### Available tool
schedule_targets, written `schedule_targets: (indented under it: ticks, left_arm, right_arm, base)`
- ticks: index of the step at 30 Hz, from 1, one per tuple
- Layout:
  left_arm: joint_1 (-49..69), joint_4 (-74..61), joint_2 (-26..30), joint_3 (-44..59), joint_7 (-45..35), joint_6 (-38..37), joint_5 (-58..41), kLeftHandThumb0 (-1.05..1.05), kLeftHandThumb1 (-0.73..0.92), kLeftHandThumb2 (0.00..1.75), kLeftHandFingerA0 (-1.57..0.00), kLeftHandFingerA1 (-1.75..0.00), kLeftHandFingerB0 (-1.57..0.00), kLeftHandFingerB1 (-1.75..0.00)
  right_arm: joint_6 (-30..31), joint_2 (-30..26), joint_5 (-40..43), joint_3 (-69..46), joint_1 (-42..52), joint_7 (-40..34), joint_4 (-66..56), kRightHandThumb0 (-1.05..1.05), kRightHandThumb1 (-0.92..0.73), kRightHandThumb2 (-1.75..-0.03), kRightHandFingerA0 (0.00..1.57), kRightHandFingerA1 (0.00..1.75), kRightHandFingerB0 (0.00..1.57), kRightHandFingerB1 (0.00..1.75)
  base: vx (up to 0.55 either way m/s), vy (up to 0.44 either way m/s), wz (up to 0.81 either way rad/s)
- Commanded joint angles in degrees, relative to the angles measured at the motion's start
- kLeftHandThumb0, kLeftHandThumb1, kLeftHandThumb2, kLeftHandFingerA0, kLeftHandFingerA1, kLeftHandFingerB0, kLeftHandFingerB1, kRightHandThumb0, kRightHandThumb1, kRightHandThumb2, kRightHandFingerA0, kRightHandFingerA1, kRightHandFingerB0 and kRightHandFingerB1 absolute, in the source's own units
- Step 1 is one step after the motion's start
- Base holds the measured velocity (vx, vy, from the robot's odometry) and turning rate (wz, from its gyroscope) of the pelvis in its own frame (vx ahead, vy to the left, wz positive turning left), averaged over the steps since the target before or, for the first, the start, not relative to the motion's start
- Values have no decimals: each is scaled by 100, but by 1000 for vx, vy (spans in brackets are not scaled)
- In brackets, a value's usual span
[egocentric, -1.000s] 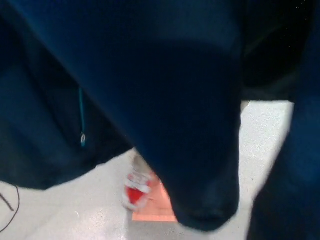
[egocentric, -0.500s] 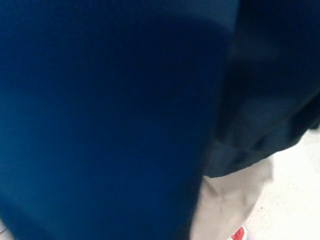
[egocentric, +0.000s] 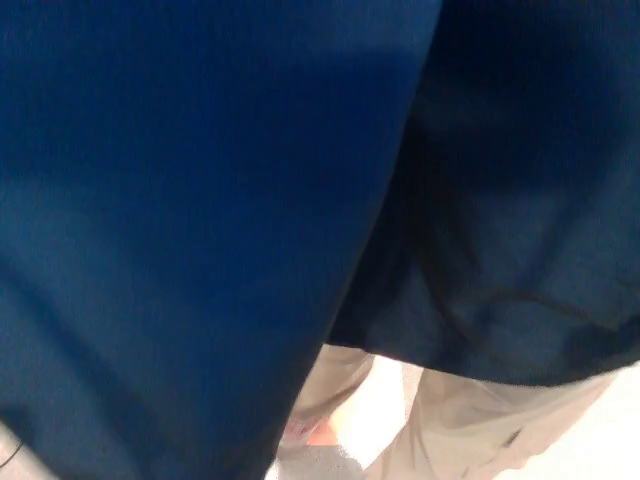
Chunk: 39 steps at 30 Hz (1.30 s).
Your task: A person hands a coat to the robot and the robot grabs it with both hands and holds it while the person wears the coat.
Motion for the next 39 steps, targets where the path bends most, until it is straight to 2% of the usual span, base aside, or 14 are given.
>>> schedule_targets:
  ticks: [1, 6, 7, 9, 17, 18, 22, 24, 29, 39]
  left_arm:
    - [35, 91, 282, 88, -9, 105, 108, -44, 74, 63, -92, -175, -69, -166]
    - [54, 89, 274, 115, -2, 117, 110, -47, 78, 64, -94, -175, -71, -167]
    - [54, 90, 270, 113, -21, 120, 116, -46, 79, 65, -94, -175, -70, -168]
    - [48, 95, 260, 91, -57, 149, 150, -44, 75, 63, -94, -175, -73, -165]
    - [66, 104, 265, 121, -74, 152, 195, -47, 77, 63, -93, -175, -76, -161]
    - [77, 100, 271, 146, -29, 119, 186, -49, 79, 67, -95, -175, -77, -166]
    - [76, 97, 287, 141, -31, 91, 243, -48, 78, 71, -95, -175, -79, -164]
    - [76, 101, 273, 124, -23, 160, 281, -48, 79, 64, -94, -175, -75, -165]
    - [74, 103, 268, 162, -43, 155, 279, -48, 80, 65, -97, -175, -78, -165]
    - [89, 103, 287, 168, -24, 110, 340, -49, 81, 65, -95, -175, -75, -165]
  right_arm:
    - [353, -162, -48, -90, -67, -216, 9, -44, -86, -65, 82, 175, 58, 162]
    - [346, -153, -65, -98, -80, -187, -5, -44, -86, -65, 83, 175, 59, 160]
    - [352, -151, -57, -109, -79, -174, -4, -44, -86, -65, 84, 175, 64, 160]
    - [346, -166, -53, -126, -68, -167, 1, -44, -85, -65, 83, 175, 64, 159]
    - [323, -182, -109, -117, -50, -177, -3, -44, -86, -65, 81, 175, 58, 158]
    - [349, -179, -115, -122, -56, -169, 0, -45, -85, -65, 82, 174, 61, 157]
    - [367, -177, -133, -132, -45, -186, 1, -45, -86, -65, 83, 175, 59, 162]
    - [349, -197, -168, -115, -39, -220, 0, -43, -85, -64, 83, 175, 59, 162]
    - [316, -213, -160, -148, -40, -170, -2, -43, -85, -64, 84, 175, 58, 164]
    - [266, -225, -165, -197, -7, -206, -3, -43, -85, -64, 84, 175, 59, 165]
  base:
    - [0, 0, 0]
    - [0, 0, 0]
    - [0, 0, 0]
    - [0, 0, 0]
    - [0, 0, 0]
    - [0, 0, 0]
    - [0, 0, 0]
    - [0, 0, 0]
    - [0, 0, 0]
    - [0, 0, 0]
